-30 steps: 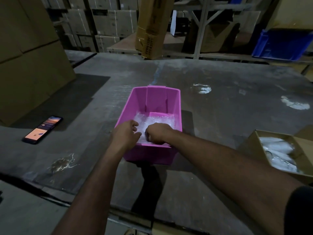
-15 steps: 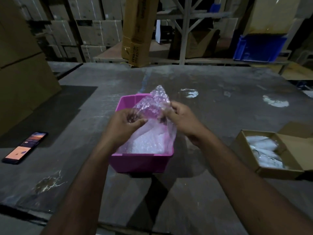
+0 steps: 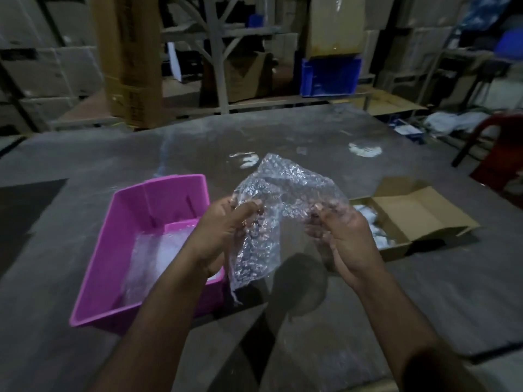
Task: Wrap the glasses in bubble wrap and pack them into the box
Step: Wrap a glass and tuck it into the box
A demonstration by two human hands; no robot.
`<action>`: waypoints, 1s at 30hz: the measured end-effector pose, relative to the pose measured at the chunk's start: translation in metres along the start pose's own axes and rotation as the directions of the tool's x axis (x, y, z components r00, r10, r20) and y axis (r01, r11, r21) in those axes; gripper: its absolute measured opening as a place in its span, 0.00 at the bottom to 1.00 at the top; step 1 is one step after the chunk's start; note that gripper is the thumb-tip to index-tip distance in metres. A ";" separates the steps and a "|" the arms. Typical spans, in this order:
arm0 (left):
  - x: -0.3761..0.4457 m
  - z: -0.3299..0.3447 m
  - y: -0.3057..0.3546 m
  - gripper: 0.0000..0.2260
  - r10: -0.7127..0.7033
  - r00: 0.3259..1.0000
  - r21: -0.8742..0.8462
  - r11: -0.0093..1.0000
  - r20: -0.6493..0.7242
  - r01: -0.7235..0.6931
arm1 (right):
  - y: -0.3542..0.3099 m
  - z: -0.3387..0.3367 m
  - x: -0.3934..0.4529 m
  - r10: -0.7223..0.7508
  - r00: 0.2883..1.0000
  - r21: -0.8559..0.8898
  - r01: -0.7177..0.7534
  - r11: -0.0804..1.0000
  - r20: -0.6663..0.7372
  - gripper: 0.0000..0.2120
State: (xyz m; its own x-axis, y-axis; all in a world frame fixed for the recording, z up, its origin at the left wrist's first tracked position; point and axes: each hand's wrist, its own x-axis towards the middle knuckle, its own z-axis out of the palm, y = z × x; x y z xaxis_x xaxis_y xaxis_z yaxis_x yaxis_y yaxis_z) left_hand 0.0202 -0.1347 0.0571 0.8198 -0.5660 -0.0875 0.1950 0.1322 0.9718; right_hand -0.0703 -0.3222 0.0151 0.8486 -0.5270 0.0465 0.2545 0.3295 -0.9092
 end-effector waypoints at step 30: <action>0.055 0.059 -0.096 0.12 0.012 0.988 0.369 0.927 0.152 -0.068 | -0.003 -0.133 -0.008 -0.032 0.976 -0.337 -0.044 0.940 -0.216 0.07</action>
State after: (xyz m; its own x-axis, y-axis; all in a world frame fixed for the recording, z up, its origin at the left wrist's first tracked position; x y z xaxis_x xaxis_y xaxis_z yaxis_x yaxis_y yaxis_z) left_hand 0.0150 -0.2261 -0.0280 0.7304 -0.6817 -0.0413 -0.0740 -0.1391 0.9875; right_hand -0.1393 -0.4232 -0.0371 0.7198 -0.6940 -0.0147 0.0460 0.0688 -0.9966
